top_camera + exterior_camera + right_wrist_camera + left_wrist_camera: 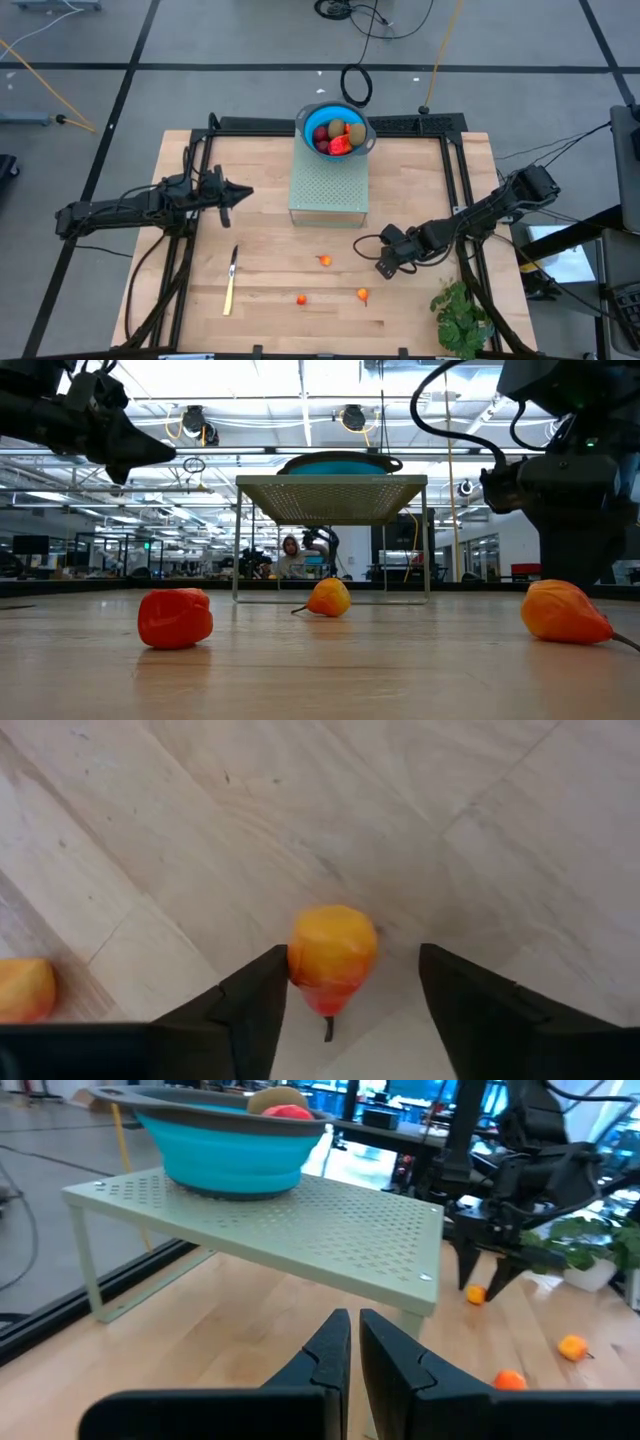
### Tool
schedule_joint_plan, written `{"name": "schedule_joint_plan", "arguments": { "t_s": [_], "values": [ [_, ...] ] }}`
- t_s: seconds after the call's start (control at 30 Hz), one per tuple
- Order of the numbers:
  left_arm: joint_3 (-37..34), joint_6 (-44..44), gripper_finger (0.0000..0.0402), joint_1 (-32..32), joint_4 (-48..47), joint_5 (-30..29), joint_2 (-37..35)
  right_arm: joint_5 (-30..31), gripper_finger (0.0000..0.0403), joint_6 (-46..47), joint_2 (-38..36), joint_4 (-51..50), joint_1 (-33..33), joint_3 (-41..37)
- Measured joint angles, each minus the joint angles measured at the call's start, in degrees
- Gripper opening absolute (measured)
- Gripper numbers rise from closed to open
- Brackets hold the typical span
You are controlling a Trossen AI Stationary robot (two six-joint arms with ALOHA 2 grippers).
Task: Pick & Place Fruit
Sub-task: Put the peach into the blue strainer bowl on the shelf
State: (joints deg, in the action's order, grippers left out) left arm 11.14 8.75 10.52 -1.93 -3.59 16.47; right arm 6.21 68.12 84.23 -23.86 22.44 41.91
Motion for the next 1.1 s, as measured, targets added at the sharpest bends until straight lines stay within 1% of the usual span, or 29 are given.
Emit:
{"name": "schedule_joint_plan", "arguments": {
  "t_s": [0.17, 0.4, 0.57, 0.77, 0.9, 1.1],
  "values": [
    [0.0, -0.02, 0.0026, 0.0, 0.0, -2.52, 0.0, -0.01, 0.018, -0.1, 0.0, 0.31, -0.03, -0.09],
    [0.01, -0.01, 0.0026, 0.0, 0.01, -2.67, 0.0, -0.08, 0.0132, -0.22, 0.04, 2.62, -0.02, -0.08],
    [0.0, 0.0, 0.0026, 0.0, 0.01, -2.7, 0.02, -0.28, 0.0107, -0.22, 0.04, 3.98, -0.02, -0.07],
    [0.0, 0.0, 0.0026, 0.0, 0.02, -2.7, 0.01, -0.53, 0.0097, -0.22, -0.05, 6.12, -0.02, -0.07],
    [0.0, 0.0, 0.0026, 0.0, 0.0, -2.7, 0.02, -3.18, 0.0096, -0.47, -1.6, 9.19, -0.02, -0.07],
    [0.01, 0.0, 0.0026, 0.0, 0.0, -2.72, 0.0, -5.41, 0.0096, -3.45, -6.88, 14.89, 0.0, -0.04]
  ]
}}
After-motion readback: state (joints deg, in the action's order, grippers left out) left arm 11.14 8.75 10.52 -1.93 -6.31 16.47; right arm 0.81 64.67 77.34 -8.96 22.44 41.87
